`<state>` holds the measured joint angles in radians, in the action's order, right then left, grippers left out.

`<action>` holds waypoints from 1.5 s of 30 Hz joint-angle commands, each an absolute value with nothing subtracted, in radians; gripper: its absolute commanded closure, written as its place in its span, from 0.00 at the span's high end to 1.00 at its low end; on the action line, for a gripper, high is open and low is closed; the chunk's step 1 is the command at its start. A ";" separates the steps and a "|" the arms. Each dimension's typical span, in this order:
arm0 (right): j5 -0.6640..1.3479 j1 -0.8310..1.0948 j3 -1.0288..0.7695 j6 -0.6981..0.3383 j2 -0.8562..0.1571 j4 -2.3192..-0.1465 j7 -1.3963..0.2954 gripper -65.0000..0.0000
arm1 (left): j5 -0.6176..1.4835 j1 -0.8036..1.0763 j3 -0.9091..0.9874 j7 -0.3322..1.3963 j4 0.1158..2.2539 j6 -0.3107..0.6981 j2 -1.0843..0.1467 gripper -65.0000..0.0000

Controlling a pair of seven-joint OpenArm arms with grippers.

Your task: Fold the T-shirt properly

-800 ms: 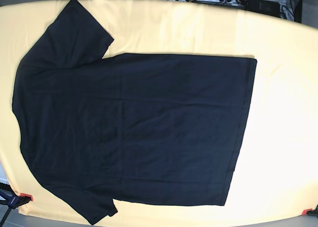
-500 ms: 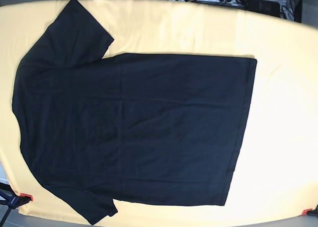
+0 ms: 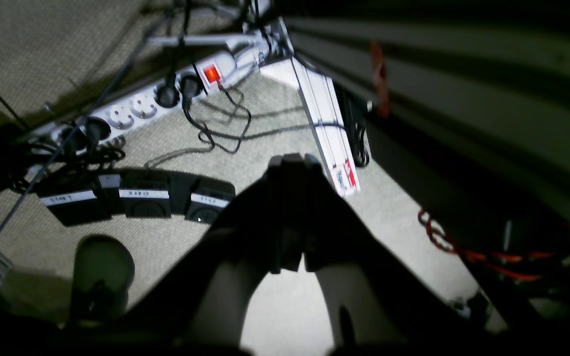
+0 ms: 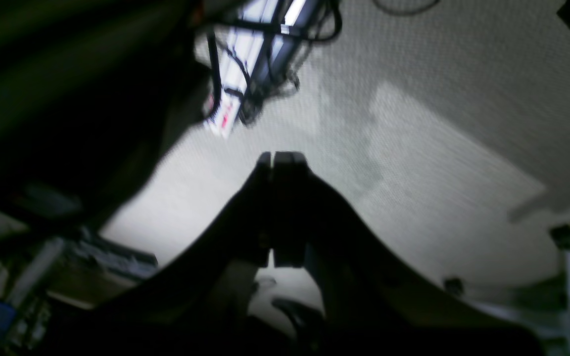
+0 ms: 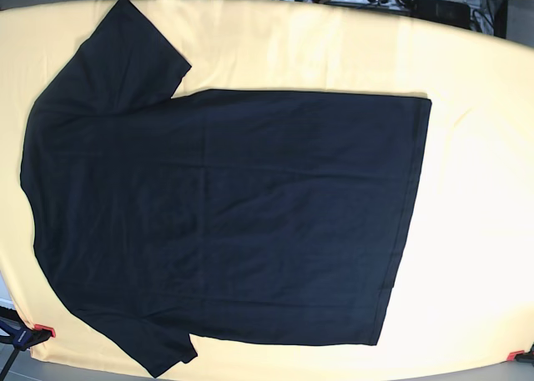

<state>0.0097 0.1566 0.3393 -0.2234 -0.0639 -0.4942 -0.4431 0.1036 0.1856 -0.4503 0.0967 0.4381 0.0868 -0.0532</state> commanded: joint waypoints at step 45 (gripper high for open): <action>-0.086 1.275 0.340 -0.130 -0.408 -2.124 -0.870 0.00 | -0.035 1.103 -0.450 0.481 1.932 0.070 -0.801 0.00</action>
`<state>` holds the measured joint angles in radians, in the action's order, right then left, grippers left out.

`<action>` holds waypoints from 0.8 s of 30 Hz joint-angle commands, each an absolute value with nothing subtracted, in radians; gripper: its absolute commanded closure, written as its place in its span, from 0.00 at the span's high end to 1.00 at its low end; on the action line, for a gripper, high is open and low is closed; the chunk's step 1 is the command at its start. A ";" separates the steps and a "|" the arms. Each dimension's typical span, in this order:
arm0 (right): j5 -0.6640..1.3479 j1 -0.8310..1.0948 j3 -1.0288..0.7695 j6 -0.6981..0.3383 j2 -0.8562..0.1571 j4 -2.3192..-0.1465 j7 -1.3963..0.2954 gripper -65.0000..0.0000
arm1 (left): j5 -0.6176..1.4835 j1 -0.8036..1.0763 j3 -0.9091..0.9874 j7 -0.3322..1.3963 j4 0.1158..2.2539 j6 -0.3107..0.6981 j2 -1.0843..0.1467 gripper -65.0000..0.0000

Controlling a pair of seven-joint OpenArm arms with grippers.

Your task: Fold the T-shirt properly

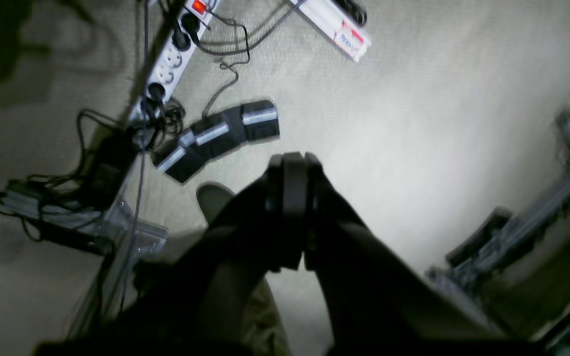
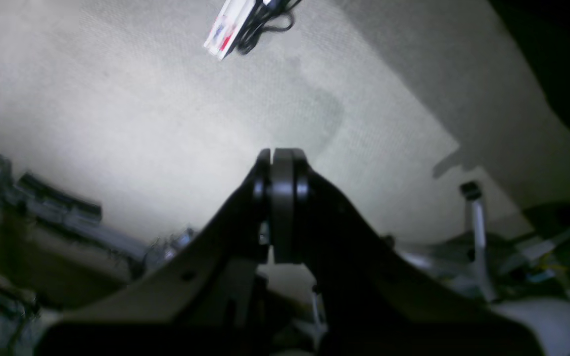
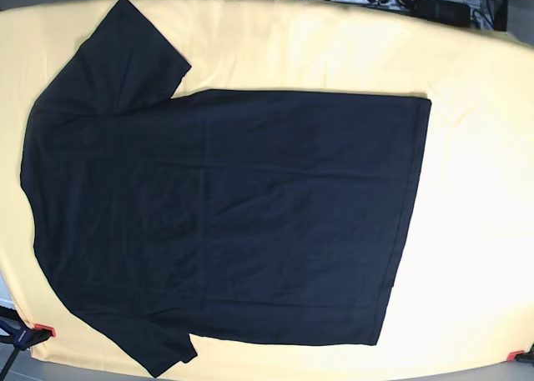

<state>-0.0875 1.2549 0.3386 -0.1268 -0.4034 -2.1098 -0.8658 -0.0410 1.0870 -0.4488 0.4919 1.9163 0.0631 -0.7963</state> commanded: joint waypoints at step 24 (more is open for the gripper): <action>-0.806 1.309 0.340 0.285 -0.565 -2.356 -0.965 0.00 | -0.892 1.188 -0.448 0.780 2.349 -0.350 -0.953 0.00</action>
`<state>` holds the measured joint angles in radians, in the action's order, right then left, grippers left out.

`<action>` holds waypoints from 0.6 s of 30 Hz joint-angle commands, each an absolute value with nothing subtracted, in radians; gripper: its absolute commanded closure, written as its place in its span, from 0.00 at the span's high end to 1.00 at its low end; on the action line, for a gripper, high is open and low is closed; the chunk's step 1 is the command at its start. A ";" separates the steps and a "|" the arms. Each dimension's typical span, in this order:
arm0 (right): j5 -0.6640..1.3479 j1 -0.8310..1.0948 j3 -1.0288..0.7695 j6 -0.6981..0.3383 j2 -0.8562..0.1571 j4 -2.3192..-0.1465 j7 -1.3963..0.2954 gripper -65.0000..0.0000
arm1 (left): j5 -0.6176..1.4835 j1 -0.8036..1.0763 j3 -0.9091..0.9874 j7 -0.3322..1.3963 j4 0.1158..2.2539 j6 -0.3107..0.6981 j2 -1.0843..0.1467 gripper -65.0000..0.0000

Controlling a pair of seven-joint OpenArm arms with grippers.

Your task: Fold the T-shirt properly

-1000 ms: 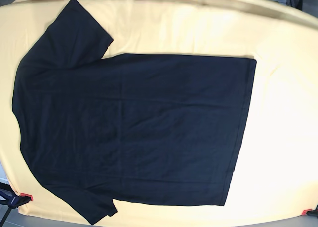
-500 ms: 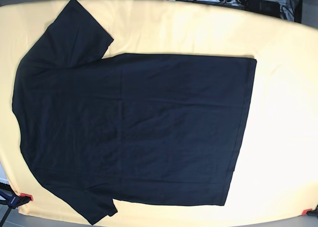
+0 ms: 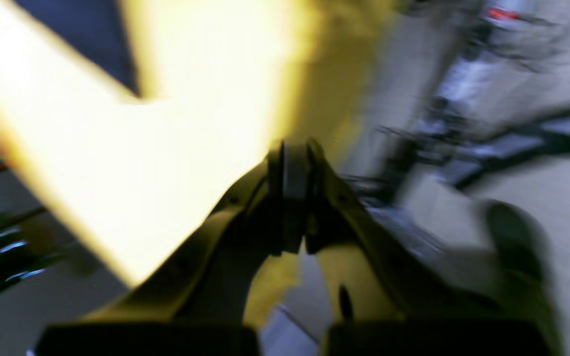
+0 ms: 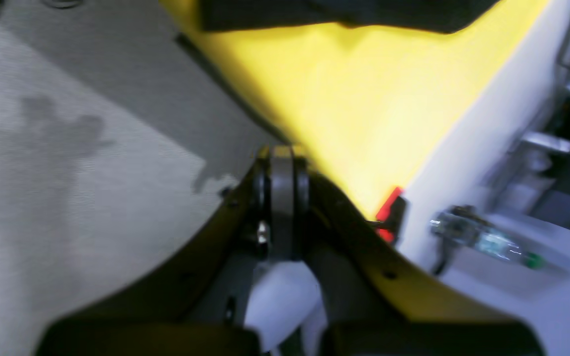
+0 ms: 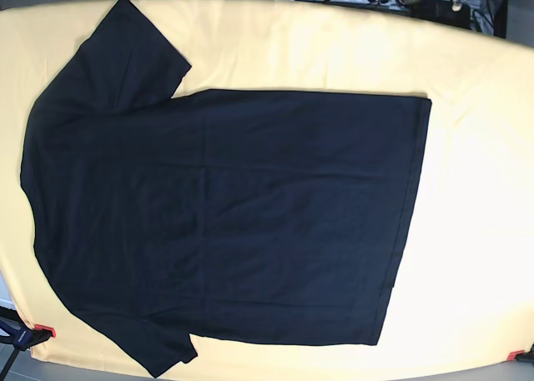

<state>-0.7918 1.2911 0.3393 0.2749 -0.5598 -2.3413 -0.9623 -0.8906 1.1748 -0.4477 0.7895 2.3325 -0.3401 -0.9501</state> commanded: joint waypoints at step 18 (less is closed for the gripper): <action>-0.664 1.104 0.196 0.155 -0.568 -2.356 -0.727 0.00 | -0.450 1.017 0.114 0.398 2.331 -0.105 -0.955 0.00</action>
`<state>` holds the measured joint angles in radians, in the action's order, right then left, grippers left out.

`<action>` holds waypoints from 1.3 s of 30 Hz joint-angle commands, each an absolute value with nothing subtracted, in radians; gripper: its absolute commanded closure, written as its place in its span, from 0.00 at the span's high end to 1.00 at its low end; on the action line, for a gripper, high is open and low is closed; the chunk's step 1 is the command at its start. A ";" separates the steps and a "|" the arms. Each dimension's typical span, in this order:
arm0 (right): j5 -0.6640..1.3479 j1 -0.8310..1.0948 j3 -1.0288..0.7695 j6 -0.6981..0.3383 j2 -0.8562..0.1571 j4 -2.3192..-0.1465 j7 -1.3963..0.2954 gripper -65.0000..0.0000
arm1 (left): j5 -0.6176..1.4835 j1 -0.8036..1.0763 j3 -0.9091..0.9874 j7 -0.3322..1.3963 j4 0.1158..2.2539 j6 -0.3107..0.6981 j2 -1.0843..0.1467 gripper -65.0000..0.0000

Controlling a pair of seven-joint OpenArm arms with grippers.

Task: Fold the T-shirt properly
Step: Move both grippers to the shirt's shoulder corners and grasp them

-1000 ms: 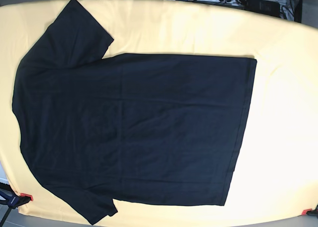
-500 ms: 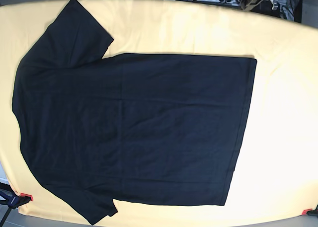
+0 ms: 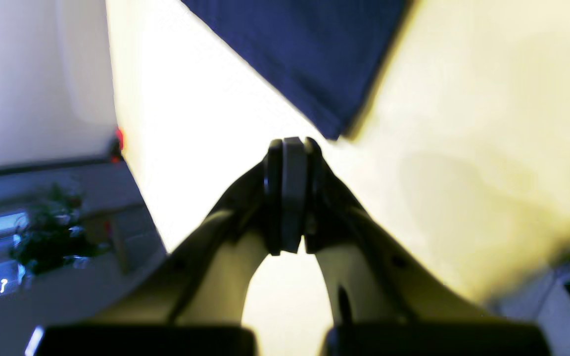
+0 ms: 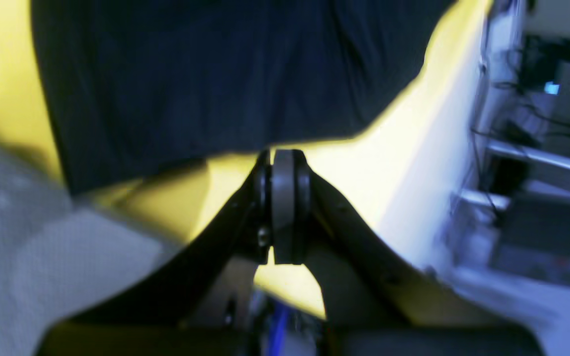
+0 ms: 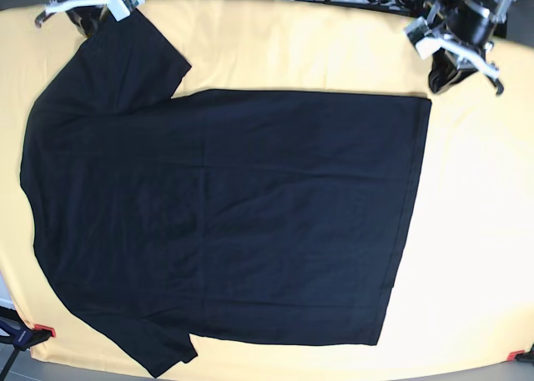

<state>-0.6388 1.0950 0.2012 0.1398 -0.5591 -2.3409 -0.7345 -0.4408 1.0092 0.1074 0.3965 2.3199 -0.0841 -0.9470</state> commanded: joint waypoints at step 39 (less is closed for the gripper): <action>-0.433 1.003 0.181 0.063 -0.560 -2.356 -0.666 0.00 | -0.415 0.664 0.092 -0.186 1.875 0.456 -1.180 0.53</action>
